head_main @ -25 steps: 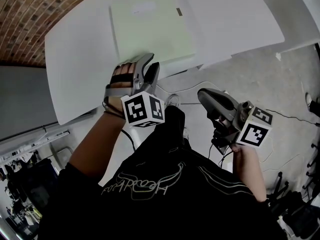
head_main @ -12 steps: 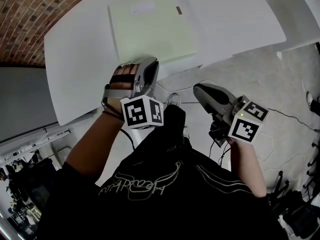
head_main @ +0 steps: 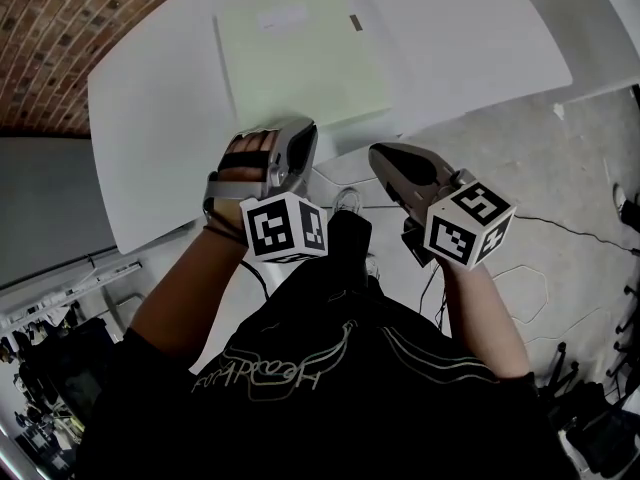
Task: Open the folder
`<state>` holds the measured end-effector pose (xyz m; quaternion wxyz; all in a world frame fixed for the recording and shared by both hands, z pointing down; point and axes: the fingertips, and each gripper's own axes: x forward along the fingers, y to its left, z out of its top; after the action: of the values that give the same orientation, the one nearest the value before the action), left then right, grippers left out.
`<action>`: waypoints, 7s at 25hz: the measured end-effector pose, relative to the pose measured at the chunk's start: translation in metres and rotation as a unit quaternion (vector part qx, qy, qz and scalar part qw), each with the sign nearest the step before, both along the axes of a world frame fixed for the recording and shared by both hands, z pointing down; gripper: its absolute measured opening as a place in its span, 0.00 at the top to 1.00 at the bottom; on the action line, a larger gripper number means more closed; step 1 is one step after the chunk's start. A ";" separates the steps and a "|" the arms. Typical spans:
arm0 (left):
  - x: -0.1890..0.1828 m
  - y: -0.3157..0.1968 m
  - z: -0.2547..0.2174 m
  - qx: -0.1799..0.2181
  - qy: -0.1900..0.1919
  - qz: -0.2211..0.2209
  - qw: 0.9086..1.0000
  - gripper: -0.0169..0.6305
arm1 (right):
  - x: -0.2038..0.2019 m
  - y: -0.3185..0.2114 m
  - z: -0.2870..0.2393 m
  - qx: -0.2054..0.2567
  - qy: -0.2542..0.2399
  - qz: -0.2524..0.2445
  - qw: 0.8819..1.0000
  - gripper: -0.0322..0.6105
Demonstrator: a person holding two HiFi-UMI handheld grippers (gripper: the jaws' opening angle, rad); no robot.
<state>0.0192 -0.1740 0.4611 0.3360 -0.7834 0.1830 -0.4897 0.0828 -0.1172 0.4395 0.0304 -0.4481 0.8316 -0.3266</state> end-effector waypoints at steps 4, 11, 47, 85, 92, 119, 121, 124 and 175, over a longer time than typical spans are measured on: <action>0.001 0.001 -0.002 -0.006 -0.003 0.000 1.000 0.93 | -0.005 -0.016 0.008 0.004 0.016 0.002 1.000 0.95; 0.001 0.002 -0.005 -0.012 0.004 0.001 1.000 0.93 | -0.005 -0.038 0.021 0.003 0.024 0.018 1.000 0.95; 0.018 -0.007 -0.001 0.000 0.024 -0.021 0.999 0.91 | -0.008 -0.060 0.015 0.037 0.022 0.022 0.999 0.95; 0.014 -0.002 -0.005 -0.107 0.079 -0.076 0.988 0.91 | 0.019 -0.069 0.019 0.033 0.118 0.042 0.992 0.95; 0.011 0.007 -0.002 -0.112 0.083 -0.087 0.986 0.91 | 0.020 -0.062 0.024 0.024 0.136 0.048 0.989 0.95; 0.006 0.008 -0.006 -0.152 0.108 -0.113 0.976 0.92 | 0.012 -0.060 0.027 0.017 0.197 0.028 0.980 0.95; 0.005 0.007 -0.007 -0.153 0.109 -0.116 0.975 0.92 | 0.011 -0.060 0.027 0.017 0.201 0.027 0.979 0.95; 0.005 0.007 -0.008 -0.154 0.110 -0.119 0.975 0.92 | 0.011 -0.060 0.028 0.015 0.201 0.025 0.979 0.95; -0.008 0.008 -0.017 -0.159 0.121 -0.149 0.969 0.95 | 0.004 -0.053 0.035 0.007 0.212 -0.004 0.977 0.95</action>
<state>0.0114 -0.1663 0.4442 0.1063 -0.8441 0.2564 -0.4588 0.0865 -0.1705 0.4743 -0.1449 -0.5038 0.8230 -0.2189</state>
